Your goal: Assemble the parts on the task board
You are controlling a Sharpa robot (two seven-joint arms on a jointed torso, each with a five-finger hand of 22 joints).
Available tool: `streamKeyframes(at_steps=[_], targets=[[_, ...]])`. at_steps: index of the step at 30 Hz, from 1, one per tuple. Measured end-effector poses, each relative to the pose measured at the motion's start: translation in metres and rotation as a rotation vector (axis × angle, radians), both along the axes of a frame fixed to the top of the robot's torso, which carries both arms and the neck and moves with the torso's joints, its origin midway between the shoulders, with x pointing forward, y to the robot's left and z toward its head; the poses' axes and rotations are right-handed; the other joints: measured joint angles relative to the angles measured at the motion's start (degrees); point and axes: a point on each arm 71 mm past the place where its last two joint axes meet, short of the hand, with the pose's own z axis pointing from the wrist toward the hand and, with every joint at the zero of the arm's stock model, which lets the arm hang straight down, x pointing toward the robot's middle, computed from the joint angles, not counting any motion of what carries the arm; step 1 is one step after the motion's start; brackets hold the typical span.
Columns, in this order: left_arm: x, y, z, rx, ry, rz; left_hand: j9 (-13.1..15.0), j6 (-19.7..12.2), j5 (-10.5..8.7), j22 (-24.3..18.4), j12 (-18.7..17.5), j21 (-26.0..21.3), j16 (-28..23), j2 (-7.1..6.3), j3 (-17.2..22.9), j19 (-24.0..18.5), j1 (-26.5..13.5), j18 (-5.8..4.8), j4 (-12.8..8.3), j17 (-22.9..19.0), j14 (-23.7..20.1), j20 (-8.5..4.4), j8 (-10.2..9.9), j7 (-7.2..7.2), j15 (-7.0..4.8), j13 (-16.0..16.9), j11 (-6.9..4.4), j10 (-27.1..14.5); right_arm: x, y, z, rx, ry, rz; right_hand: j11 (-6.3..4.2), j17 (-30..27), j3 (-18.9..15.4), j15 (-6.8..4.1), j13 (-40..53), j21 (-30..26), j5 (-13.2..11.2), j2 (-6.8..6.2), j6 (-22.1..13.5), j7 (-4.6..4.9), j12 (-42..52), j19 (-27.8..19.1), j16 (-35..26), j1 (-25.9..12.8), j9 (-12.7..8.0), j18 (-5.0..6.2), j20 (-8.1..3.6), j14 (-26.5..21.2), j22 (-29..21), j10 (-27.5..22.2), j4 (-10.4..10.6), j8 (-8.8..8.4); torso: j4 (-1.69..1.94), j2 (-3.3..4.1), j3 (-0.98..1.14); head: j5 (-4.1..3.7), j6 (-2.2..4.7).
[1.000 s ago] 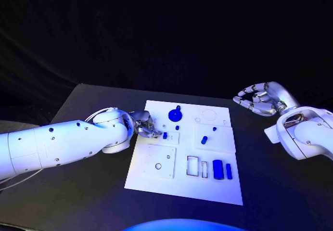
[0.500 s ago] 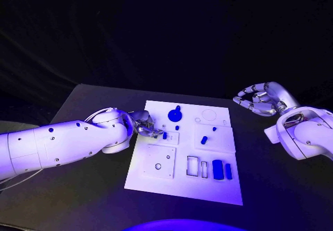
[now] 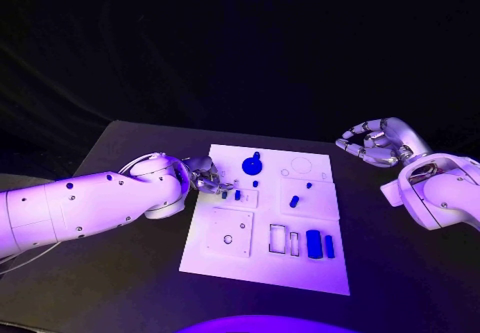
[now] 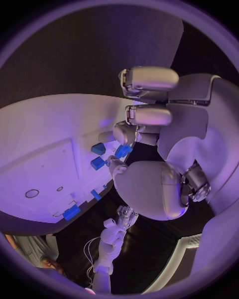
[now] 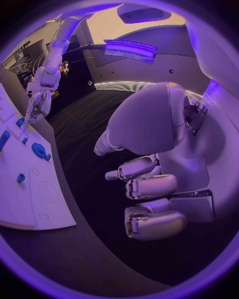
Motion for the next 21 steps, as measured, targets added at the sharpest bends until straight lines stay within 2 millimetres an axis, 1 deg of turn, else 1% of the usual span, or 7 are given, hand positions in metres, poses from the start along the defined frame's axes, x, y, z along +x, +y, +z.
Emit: streamKeyframes(at_steps=[4,10,14,16,18,20,21], targets=[[0.000,0.000,0.002,-0.003,-0.005,0.003,0.01,0.00,0.00,0.00,0.00,0.00,0.00,0.68,-0.16,0.00,-0.07,0.00,0.16,0.00,0.00,0.00,0.00,0.00,0.00,0.00,0.00,0.00,0.000,0.000,0.000,0.000,0.000,0.000,0.00,0.00,0.00,0.00,0.00,0.00,0.00,0.00,0.00,0.00,0.00,0.00,0.00,0.00,0.00,0.00,0.00,0.00,0.00,0.00,0.00,0.00,-0.02,-0.01,0.02,0.05,0.00],[0.001,0.001,0.004,-0.012,-0.012,0.009,0.08,0.00,0.00,-0.01,0.00,0.00,0.00,0.70,-0.16,0.00,-0.05,0.00,0.16,0.00,0.00,0.00,0.00,0.00,0.00,-0.01,0.00,0.00,0.000,0.000,0.000,0.000,0.001,0.000,0.00,0.00,0.00,0.00,-0.01,-0.21,0.00,0.00,0.00,0.00,0.00,0.00,0.00,0.00,0.00,0.00,0.00,0.00,-0.01,0.00,0.00,0.00,-0.06,-0.01,0.03,0.09,0.09],[0.002,0.002,0.007,-0.029,-0.022,0.017,0.08,0.00,0.00,-0.01,-0.37,0.00,0.00,1.30,-0.16,0.00,-0.05,0.00,0.16,0.00,0.00,0.00,0.00,0.00,0.00,-0.60,0.00,0.00,0.000,0.000,0.000,0.000,0.001,0.000,0.00,-0.01,0.00,0.00,-0.01,-0.21,0.00,0.00,0.00,0.00,0.00,0.00,0.00,0.00,0.00,0.00,0.00,0.00,-0.01,0.00,0.00,0.00,-0.05,-0.01,0.04,0.08,0.12],[0.002,0.002,0.009,-0.045,-0.030,0.021,0.08,-0.67,0.00,-0.01,-1.89,-0.67,-0.20,1.45,-0.16,0.00,0.10,0.00,0.16,0.00,0.00,0.00,-0.12,0.67,0.00,-2.47,0.16,-1.04,0.000,0.000,0.000,0.000,0.001,0.000,0.00,-0.01,0.00,0.00,-0.01,-0.21,0.00,0.00,0.00,0.00,0.00,0.00,0.00,0.00,0.00,0.00,0.00,0.00,-0.01,0.00,0.00,0.00,-0.04,-0.02,0.06,0.04,0.18],[0.003,0.003,0.011,-0.074,-0.044,0.023,0.07,-2.66,0.00,-0.01,-6.07,-2.78,-1.61,1.50,0.10,-1.41,1.18,0.01,0.03,0.00,0.00,-0.10,-0.98,1.37,0.25,-7.74,0.83,-4.43,0.000,0.000,0.000,0.000,0.001,0.000,0.00,-0.01,0.00,0.00,-0.01,-0.21,0.00,0.00,0.00,0.00,0.00,0.00,0.00,0.00,0.00,0.00,0.00,0.00,-0.01,0.00,0.00,0.00,-0.04,-0.02,0.07,-0.02,0.24],[0.003,0.002,0.013,-0.105,-0.059,0.020,0.07,-5.95,-0.01,-0.42,-13.06,-7.44,-5.17,0.58,1.14,-6.30,4.00,2.01,0.00,0.00,-0.05,0.52,-1.80,2.82,1.55,-16.13,2.19,-10.65,0.000,0.000,0.000,0.000,0.001,-0.001,0.00,-0.01,0.00,0.00,-0.01,-0.21,0.00,0.00,0.00,0.00,0.00,0.00,0.00,0.00,0.00,0.00,0.00,0.00,-0.01,0.00,0.00,0.00,-0.03,-0.03,0.07,-0.09,0.31],[0.004,0.001,0.014,-0.128,-0.071,0.016,0.07,-7.23,-0.01,-2.02,-14.60,-9.53,-6.98,0.15,1.56,-8.38,5.35,2.80,0.05,0.00,-0.02,0.90,-1.92,3.42,2.10,-17.75,2.76,-12.47,0.000,-0.001,0.000,0.000,0.001,-0.001,0.00,-0.01,0.00,0.00,-0.01,-0.21,0.00,0.00,0.00,0.00,0.00,0.00,0.00,0.00,0.00,0.00,0.00,0.00,-0.01,0.00,0.00,0.00,-0.02,-0.04,0.06,-0.17,0.41]])
